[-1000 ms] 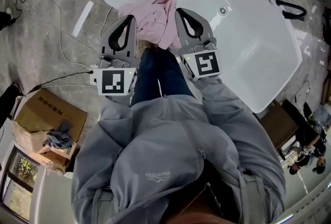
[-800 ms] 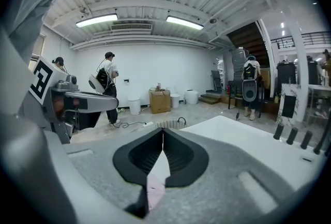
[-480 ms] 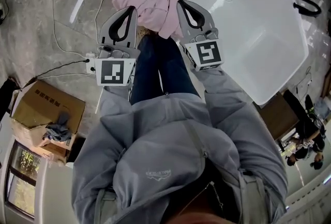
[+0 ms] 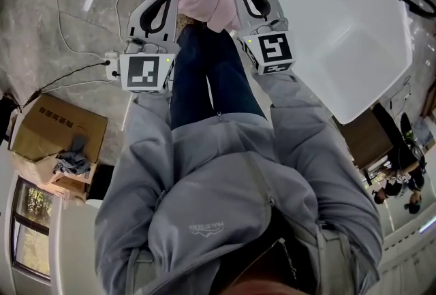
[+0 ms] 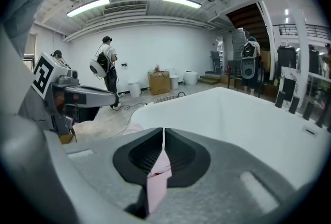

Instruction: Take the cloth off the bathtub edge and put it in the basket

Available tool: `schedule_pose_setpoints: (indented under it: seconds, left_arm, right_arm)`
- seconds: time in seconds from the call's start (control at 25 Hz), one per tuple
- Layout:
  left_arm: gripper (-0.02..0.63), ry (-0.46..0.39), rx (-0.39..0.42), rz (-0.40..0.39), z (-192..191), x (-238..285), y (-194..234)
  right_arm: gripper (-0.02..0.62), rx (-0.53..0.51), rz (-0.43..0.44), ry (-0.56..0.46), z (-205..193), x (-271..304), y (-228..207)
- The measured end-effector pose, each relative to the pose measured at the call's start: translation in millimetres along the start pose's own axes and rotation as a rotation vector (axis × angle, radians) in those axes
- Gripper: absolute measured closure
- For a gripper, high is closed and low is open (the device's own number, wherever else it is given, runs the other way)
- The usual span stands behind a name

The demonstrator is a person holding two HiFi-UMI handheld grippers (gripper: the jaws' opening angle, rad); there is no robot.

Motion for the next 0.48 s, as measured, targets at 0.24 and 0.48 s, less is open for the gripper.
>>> schedule_pose_setpoints:
  seconds: [0.24,0.48]
  left_arm:
    - [0.598,0.061,-0.03,-0.003,-28.8,8.0,3.6]
    - [0.597,0.132,-0.064,-0.056,-48.6,17.0,0.1]
  right_arm:
    - [0.589,0.033,0.008,0.042,-21.4,4.7,-0.3]
    - [0.574,0.123,0.026,0.103,-40.6,6.6,-2.3]
Point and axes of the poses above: the fingertips, and each gripper's own axes: x forward along the fingers, y to its left, z out of its top, the point moved 5 cm from there along -x, backward along the fingers, and after that the axes turned 2 degrees about z, right-handed, at the moved point
